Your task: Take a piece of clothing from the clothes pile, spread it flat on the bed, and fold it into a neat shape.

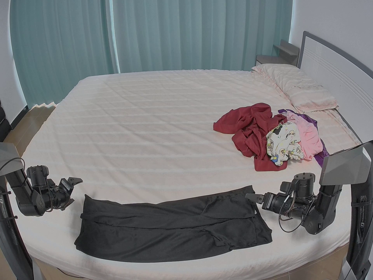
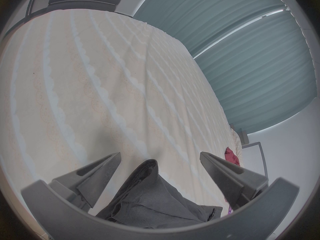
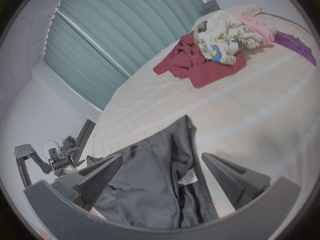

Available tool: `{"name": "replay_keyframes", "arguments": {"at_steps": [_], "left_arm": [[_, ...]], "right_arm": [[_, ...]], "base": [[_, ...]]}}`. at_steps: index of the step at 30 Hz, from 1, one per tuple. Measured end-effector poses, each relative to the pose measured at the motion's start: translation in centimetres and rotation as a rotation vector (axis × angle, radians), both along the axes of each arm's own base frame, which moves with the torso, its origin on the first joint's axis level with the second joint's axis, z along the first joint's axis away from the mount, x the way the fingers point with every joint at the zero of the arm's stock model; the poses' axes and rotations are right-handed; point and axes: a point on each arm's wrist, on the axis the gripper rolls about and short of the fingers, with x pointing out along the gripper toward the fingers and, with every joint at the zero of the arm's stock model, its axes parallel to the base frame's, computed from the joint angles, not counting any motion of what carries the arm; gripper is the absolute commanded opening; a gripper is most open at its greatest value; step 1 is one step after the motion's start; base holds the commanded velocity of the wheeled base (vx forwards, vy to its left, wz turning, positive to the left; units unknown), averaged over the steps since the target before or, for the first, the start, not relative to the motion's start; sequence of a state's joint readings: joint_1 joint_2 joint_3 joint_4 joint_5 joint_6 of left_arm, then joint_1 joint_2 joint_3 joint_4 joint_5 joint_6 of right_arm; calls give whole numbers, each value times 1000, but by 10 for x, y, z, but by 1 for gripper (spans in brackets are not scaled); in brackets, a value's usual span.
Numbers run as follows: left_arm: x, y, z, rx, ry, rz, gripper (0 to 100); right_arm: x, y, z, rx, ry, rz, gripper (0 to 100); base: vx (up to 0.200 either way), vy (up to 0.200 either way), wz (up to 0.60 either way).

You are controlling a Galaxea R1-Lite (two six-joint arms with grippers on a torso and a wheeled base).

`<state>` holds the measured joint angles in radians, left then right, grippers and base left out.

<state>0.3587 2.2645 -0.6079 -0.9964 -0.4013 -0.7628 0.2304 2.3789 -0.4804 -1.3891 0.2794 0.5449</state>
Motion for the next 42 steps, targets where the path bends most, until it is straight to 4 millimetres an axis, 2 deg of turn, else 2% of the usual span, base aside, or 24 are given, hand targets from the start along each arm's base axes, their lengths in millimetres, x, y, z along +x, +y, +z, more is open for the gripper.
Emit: {"name": "replay_keyframes", "arguments": {"at_steps": [5,9,15,28,42], "left_arm": [[-2,-1,0,-3,5,-1,100],[-2,-1,0,0,7,-2,100],[-2,-3,0,8,-2,-1,100],[-3,-2,1,-10,-8,7,100],[-3,-3,0,-1,-10,0,100]], "right_arm": [[14,10,6,6,-16,19,100],[36,23,9,10,-33,39,100],[55,42,-4,17,-10,87,100],[57,43,-27,-28,15,104,100],[56,39,-32,-62,15,46,100]], "base": [[0,0,0],[0,0,0],[0,0,0],[0,0,0],[0,0,0]]}}
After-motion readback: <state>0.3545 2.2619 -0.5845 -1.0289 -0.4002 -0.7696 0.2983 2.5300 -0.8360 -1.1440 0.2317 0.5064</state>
